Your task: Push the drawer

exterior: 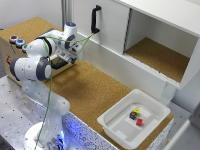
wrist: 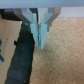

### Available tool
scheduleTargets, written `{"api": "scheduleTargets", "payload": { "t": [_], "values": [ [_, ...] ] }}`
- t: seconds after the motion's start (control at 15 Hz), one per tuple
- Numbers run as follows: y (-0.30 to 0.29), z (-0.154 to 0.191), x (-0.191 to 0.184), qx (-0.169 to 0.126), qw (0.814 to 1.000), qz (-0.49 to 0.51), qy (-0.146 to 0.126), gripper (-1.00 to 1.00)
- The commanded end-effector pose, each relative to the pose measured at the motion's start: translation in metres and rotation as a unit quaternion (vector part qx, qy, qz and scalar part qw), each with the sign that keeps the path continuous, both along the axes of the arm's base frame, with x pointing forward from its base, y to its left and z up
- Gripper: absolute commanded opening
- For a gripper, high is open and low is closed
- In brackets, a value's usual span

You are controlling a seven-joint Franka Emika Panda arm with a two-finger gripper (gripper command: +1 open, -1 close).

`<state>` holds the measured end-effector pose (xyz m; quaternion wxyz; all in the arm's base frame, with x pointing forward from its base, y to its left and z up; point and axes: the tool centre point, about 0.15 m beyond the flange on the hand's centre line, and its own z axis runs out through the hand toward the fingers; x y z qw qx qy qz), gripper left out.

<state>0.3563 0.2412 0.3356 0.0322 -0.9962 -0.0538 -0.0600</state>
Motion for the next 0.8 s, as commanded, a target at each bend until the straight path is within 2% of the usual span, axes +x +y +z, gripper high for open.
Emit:
{"api": "scheduleTargets", "payload": {
  "t": [0.0, 0.27, 0.4, 0.53, 0.6, 0.73],
  "values": [
    [0.063, 0.003, 0.016, -0.008, 1.000, -0.002, -0.005, -1.00],
    [0.081, 0.003, 0.018, 0.035, 0.999, -0.001, 0.022, -1.00],
    [0.089, 0.010, 0.018, 0.042, 0.999, 0.019, 0.020, -1.00],
    [0.087, 0.042, 0.012, 0.054, 0.998, 0.024, 0.017, -1.00],
    [0.084, 0.059, 0.007, 0.054, 0.998, 0.033, 0.010, 1.00],
    [0.069, 0.108, -0.009, 0.035, 0.998, 0.042, -0.010, 1.00]
  ]
}}
